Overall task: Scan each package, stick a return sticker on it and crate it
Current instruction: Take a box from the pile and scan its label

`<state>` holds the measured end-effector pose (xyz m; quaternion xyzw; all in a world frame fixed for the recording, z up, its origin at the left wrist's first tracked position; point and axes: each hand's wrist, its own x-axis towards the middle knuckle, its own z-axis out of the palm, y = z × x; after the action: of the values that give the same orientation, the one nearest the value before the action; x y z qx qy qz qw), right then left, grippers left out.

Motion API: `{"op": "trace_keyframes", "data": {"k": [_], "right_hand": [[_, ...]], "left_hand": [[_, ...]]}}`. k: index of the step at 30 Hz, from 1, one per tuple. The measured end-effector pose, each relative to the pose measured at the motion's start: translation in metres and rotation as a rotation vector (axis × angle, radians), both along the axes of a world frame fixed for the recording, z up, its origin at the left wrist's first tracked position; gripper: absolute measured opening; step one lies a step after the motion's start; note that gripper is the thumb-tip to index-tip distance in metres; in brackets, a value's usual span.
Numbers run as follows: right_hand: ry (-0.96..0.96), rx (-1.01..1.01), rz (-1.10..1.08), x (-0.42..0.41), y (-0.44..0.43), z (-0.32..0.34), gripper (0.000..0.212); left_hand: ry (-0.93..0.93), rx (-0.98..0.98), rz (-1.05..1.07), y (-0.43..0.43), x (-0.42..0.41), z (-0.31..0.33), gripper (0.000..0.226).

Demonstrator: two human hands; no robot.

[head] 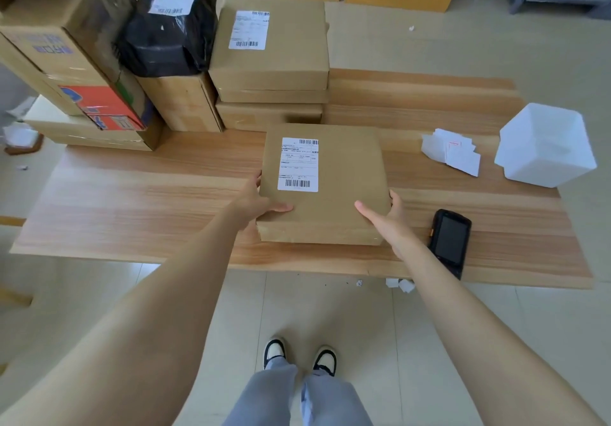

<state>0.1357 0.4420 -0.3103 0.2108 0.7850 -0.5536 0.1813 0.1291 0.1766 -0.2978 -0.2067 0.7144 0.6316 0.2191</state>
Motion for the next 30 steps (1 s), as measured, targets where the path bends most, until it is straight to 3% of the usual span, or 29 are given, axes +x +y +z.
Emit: {"op": "trace_keyframes", "data": {"k": [3, 15, 24, 30], "right_hand": [[-0.016, 0.004, 0.009, -0.003, 0.000, -0.006, 0.092], [-0.007, 0.111, 0.067, -0.005, 0.008, -0.014, 0.087], [-0.033, 0.413, -0.217, 0.014, 0.085, -0.016, 0.075], [-0.184, 0.410, -0.251, 0.039, 0.118, -0.029, 0.091]], "left_hand": [[0.002, -0.026, 0.005, 0.001, -0.004, -0.009, 0.105], [-0.046, -0.198, -0.049, 0.010, -0.019, -0.022, 0.100], [-0.044, -0.290, 0.019, 0.027, -0.028, -0.035, 0.084], [-0.045, -0.287, 0.067, 0.042, -0.035, -0.046, 0.084]]}}
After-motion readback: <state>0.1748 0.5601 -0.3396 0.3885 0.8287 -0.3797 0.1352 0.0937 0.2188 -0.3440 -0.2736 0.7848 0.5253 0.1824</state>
